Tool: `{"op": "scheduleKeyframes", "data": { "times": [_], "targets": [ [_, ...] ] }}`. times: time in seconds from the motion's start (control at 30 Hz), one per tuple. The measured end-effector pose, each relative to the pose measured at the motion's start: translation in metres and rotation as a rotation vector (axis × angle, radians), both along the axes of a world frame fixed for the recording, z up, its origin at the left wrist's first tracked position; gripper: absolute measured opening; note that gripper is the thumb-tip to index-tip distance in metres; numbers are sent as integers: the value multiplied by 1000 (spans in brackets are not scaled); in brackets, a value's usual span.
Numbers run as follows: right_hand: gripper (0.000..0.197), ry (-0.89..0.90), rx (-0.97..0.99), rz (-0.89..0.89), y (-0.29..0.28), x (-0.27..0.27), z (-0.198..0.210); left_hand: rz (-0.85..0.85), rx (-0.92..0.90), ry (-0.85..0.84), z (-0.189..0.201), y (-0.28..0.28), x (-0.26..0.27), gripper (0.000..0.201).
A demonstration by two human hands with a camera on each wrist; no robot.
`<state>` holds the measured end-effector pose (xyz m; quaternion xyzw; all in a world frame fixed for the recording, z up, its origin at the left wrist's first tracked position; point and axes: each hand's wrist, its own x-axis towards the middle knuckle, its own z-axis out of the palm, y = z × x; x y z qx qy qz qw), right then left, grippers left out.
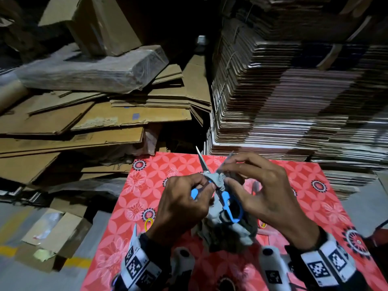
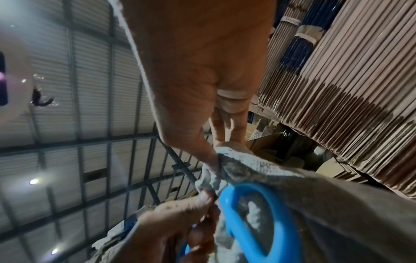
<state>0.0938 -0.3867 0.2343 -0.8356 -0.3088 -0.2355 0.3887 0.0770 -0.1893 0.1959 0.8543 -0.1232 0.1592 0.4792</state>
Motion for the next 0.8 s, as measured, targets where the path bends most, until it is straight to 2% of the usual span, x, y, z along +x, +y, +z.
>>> {"op": "scheduleKeyframes", "data": {
  "times": [0.1, 0.2, 0.3, 0.43, 0.57, 0.67, 0.8],
  "targets": [
    [25, -95, -79, 26, 3, -5, -13, 3, 43, -40, -1, 2, 1, 30],
    [27, -108, -104, 15, 3, -8, -24, -6, 81, -81, -2, 2, 1, 32],
    [26, -62, -76, -17, 7, -14, -29, -16, 62, -86, -4, 1, 1, 31],
    [14, -13, -52, -17, 6, -13, -31, -12, 59, -99, -13, -2, 2, 30],
    [14, -11, 20, -142, 4, -2, -29, 8, 28, -87, -19, -8, 2, 37],
    [14, 11, 93, -206, -2, 9, -24, 4, 14, -95, -19, -12, 0, 34],
    [12, 75, -28, -47, 7, -3, -30, 49, -9, -94, -19, -8, 3, 32]
  ]
}}
